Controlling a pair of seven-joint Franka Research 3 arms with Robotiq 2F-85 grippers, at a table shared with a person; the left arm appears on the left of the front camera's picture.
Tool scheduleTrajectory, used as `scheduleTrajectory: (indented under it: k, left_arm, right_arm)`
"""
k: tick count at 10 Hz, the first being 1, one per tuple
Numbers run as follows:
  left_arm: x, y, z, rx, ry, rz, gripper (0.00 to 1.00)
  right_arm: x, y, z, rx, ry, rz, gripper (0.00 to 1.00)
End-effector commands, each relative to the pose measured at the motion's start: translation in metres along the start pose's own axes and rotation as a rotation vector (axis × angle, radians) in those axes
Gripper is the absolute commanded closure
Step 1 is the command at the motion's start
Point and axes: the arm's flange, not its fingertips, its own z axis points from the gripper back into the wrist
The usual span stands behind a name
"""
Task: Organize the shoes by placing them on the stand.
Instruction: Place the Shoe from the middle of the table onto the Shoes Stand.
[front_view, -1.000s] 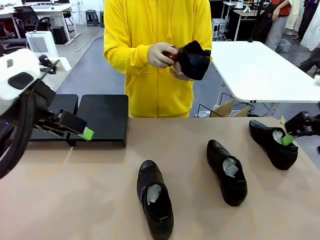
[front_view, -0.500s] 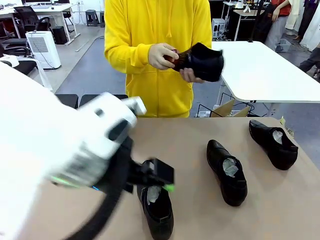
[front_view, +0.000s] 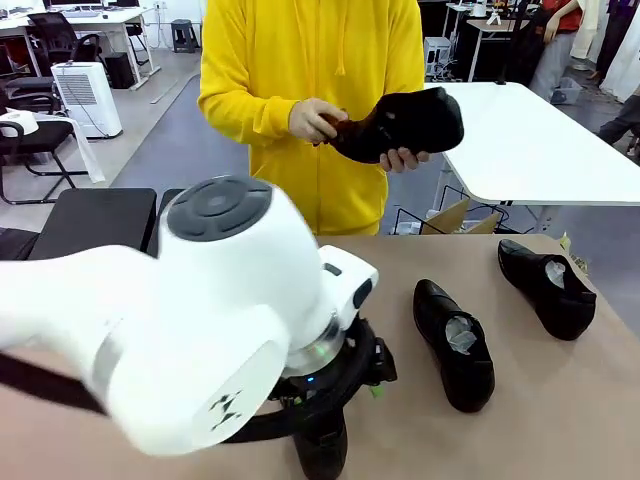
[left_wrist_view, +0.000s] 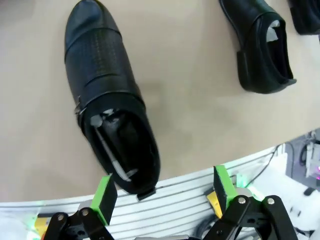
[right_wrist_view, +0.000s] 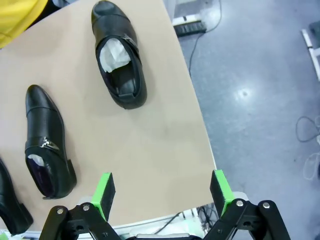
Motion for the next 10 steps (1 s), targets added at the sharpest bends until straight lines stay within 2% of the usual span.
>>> scheduleTrajectory:
  k: [1,4,8,9,10]
  left_arm:
    - [0.008,-0.025,-0.01,0.041,0.002,0.022,0.0]
    - [0.017,-0.035,-0.047,0.161,0.01,0.049,0.0]
    - [0.021,-0.044,-0.081,0.189,-0.009,0.13,0.0]
    - [0.022,-0.042,-0.09,0.237,-0.013,0.163,0.0]
    - [0.021,-0.039,-0.096,0.258,0.003,0.176,0.09]
  right_arm:
    - [-0.006,-0.001,-0.003,0.004,-0.003,-0.008,0.0]
    - [-0.006,-0.001,-0.003,0.004,-0.003,-0.008,0.0]
    - [-0.006,-0.001,-0.003,0.004,-0.003,-0.008,0.0]
    - [-0.006,-0.001,-0.003,0.004,-0.003,-0.008,0.0]
    - [-0.006,-0.001,-0.003,0.004,-0.003,-0.008,0.0]
